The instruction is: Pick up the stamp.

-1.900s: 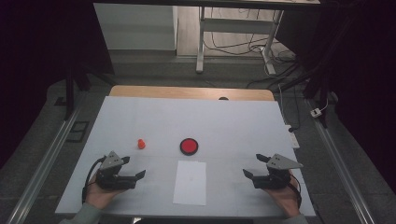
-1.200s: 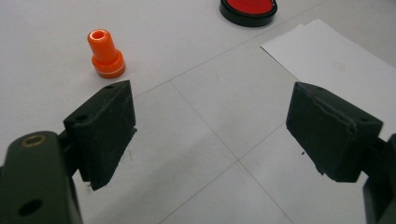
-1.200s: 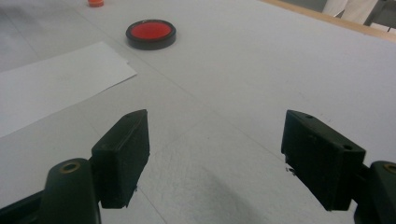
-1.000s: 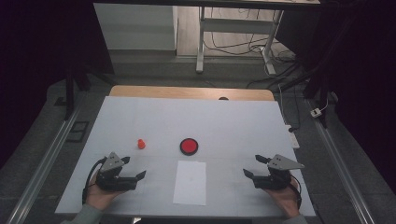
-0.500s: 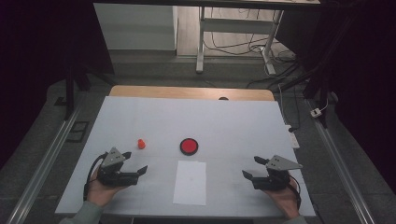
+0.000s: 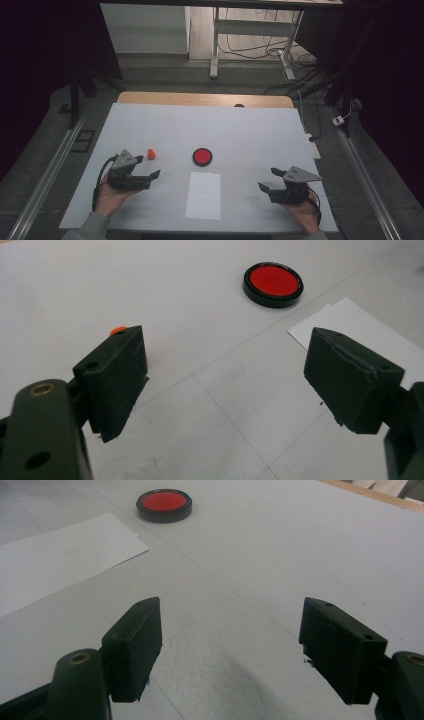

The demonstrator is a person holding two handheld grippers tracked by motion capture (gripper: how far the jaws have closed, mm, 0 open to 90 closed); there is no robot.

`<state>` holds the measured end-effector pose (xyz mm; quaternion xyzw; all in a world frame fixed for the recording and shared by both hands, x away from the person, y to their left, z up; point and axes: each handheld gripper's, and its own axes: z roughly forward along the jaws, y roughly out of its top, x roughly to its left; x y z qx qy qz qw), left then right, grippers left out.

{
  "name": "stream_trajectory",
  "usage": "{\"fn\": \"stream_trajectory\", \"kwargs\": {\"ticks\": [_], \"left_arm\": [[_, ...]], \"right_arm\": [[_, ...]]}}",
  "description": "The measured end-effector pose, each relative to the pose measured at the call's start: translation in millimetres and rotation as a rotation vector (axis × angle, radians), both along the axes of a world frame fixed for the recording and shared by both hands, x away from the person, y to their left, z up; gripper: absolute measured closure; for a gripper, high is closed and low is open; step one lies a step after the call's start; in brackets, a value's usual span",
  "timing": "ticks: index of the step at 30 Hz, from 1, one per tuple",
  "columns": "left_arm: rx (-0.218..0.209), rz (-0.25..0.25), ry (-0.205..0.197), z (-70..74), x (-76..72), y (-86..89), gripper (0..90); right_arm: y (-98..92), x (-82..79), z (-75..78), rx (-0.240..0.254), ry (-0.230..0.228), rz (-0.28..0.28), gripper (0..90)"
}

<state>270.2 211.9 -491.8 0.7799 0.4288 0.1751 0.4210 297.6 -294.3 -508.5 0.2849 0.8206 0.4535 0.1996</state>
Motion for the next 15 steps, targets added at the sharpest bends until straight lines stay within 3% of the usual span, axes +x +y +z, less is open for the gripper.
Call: {"fn": "stream_trajectory", "kwargs": {"ticks": [15], "left_arm": [[0.034,0.030,0.014,-1.2,26.3,1.4,18.7]], "right_arm": [[1.1,0.5,-0.8,-0.009,0.009,0.007,25.2]]}}
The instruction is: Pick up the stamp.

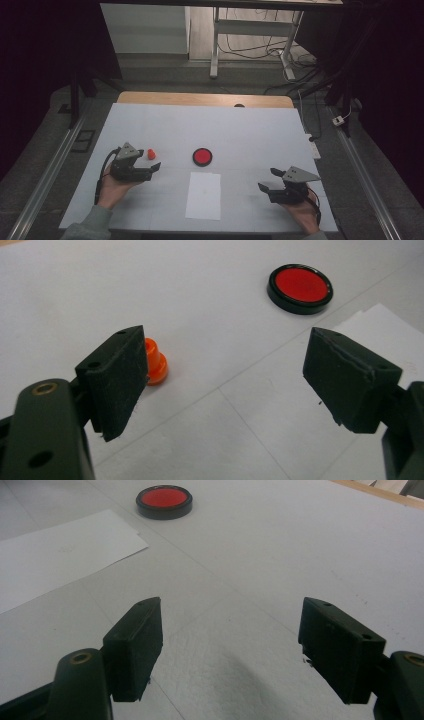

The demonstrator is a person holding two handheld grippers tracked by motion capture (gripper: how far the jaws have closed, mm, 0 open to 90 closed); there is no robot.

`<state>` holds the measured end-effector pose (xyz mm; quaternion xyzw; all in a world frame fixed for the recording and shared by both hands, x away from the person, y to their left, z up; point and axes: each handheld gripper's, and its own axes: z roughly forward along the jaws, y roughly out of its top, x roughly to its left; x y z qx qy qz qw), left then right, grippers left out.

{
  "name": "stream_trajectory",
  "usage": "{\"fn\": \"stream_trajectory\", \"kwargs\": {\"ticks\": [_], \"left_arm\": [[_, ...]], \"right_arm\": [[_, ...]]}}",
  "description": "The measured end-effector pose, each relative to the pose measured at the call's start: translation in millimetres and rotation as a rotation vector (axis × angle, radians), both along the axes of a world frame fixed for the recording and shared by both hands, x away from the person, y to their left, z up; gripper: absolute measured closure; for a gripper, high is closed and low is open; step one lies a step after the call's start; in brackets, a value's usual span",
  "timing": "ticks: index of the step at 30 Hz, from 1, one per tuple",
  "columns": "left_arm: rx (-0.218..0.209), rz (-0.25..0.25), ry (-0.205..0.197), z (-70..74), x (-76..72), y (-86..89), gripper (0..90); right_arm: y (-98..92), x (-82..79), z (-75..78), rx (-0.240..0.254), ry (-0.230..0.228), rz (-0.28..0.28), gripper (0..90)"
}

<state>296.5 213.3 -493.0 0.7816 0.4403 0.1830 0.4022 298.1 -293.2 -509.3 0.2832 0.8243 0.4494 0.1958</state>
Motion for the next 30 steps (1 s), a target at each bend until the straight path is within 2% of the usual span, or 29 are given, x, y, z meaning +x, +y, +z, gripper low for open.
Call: {"fn": "stream_trajectory", "kwargs": {"ticks": [7,10,14,17,20,30], "left_arm": [[0.008,0.013,0.005,2.9,10.9,1.9,19.8],[0.030,0.024,0.009,0.8,15.6,2.4,20.1],[0.047,0.036,0.018,-1.9,23.1,3.6,20.8],[0.049,0.037,0.031,-3.7,28.9,4.7,22.5],[0.060,0.046,0.039,-4.6,34.0,5.1,22.9],[0.085,0.050,0.065,-6.2,52.2,8.2,25.1]], "right_arm": [[2.6,-0.7,0.1,0.006,-0.005,0.007,25.4],[2.3,-0.9,0.3,0.002,-0.006,0.006,25.5],[2.3,-0.1,-0.4,0.007,-0.003,0.007,25.7],[2.3,-0.5,0.3,-0.011,-0.001,0.006,26.1],[1.6,-0.5,0.7,0.002,-0.004,0.006,26.2],[1.7,-0.9,1.5,-0.004,-0.002,0.004,26.4]]}}
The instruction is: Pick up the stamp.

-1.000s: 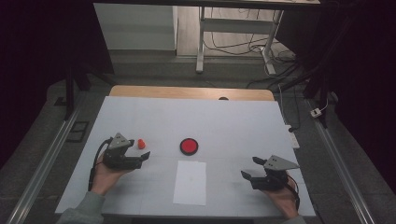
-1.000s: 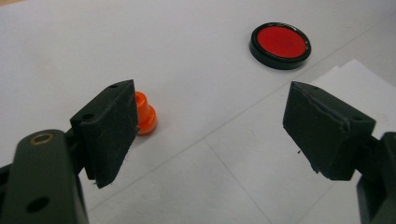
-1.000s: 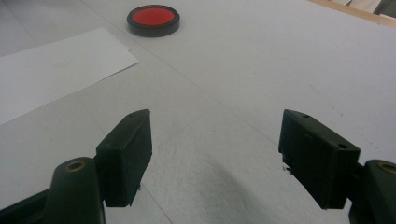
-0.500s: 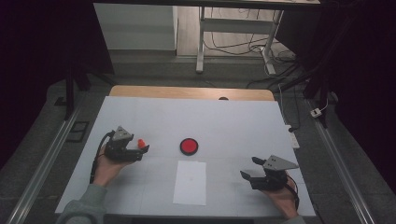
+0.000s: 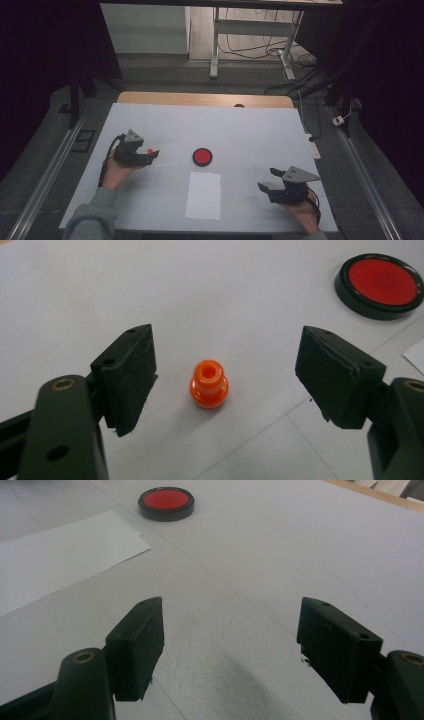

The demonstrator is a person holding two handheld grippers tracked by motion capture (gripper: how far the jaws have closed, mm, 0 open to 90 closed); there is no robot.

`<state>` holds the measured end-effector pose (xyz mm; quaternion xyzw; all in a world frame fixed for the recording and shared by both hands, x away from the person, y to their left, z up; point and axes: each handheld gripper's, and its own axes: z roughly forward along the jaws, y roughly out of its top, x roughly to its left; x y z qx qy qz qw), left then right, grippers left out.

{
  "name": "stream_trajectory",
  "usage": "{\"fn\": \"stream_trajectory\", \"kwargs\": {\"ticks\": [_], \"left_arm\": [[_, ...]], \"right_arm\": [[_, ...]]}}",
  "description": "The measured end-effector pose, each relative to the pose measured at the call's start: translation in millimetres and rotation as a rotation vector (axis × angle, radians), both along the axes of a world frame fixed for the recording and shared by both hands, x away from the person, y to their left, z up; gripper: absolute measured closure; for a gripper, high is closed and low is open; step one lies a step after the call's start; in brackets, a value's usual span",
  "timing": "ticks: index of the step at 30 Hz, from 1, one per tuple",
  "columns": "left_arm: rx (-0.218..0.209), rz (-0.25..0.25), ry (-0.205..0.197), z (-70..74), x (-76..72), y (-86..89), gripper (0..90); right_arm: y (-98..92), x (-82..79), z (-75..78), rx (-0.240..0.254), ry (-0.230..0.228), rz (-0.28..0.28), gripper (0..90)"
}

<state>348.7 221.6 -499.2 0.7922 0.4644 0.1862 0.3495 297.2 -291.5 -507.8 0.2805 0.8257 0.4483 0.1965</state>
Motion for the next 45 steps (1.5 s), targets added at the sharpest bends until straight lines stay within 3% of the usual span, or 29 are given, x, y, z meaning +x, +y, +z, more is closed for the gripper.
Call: {"fn": "stream_trajectory", "kwargs": {"ticks": [8,10,16,26,45], "left_arm": [[0.007,-0.005,0.004,-7.8,9.5,-3.6,27.3],[0.028,-0.016,0.022,-10.3,10.6,-4.1,28.0],[0.062,-0.020,0.027,-14.4,12.2,-4.0,30.5],[0.052,-0.026,0.049,-21.4,15.9,-0.1,39.3],[0.039,-0.047,0.052,-26.2,14.3,4.5,60.1]], "right_arm": [[0.1,-0.6,-0.3,0.004,-0.002,0.002,26.7],[0.0,-0.2,-0.5,0.001,-0.002,0.002,26.7],[1.1,-0.4,-1.5,-0.007,0.000,-0.004,26.9],[1.2,-0.1,-2.8,-0.008,0.009,0.003,27.1],[0.5,-0.9,-2.3,-0.013,-0.002,0.000,27.5]]}}
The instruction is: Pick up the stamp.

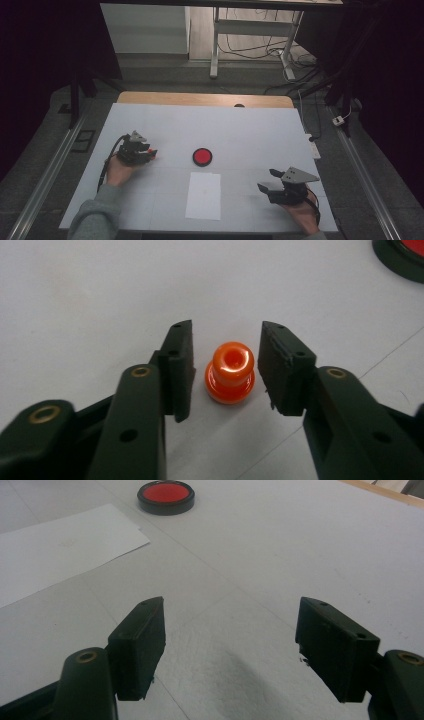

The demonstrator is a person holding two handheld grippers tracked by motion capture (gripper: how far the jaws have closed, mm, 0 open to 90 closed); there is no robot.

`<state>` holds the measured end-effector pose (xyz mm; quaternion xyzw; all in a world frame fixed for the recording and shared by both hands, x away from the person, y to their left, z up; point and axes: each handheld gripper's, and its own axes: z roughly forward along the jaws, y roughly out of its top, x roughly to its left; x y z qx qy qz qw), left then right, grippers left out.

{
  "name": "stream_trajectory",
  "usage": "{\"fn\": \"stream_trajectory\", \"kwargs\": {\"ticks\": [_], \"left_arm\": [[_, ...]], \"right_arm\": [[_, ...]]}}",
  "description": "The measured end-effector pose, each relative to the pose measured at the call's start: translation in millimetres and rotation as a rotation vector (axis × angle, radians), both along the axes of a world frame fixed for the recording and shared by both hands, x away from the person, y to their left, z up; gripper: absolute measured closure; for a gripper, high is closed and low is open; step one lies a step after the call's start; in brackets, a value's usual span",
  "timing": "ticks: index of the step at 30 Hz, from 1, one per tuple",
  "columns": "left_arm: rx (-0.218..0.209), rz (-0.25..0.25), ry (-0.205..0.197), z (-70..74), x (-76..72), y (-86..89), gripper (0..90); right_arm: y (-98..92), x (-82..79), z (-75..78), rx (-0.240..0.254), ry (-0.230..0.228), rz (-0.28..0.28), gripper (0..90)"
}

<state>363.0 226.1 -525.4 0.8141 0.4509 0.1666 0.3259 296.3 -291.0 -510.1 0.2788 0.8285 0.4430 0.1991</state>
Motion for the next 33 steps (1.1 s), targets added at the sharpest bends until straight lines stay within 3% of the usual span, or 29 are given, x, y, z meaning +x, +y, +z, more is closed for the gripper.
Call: {"fn": "stream_trajectory", "kwargs": {"ticks": [6,18,33], "left_arm": [[-0.011,-0.008,0.004,-1.5,0.5,0.7,70.6],[-0.002,-0.011,-0.005,-1.1,-0.3,0.8,72.2],[-0.083,-0.027,-0.042,9.5,-7.4,5.1,72.3]], "right_arm": [[0.1,0.5,-0.6,0.003,0.005,0.005,27.5],[0.4,0.5,-0.9,0.004,0.003,0.006,27.5],[-0.5,0.2,0.1,0.003,-0.004,-0.003,27.8]]}}
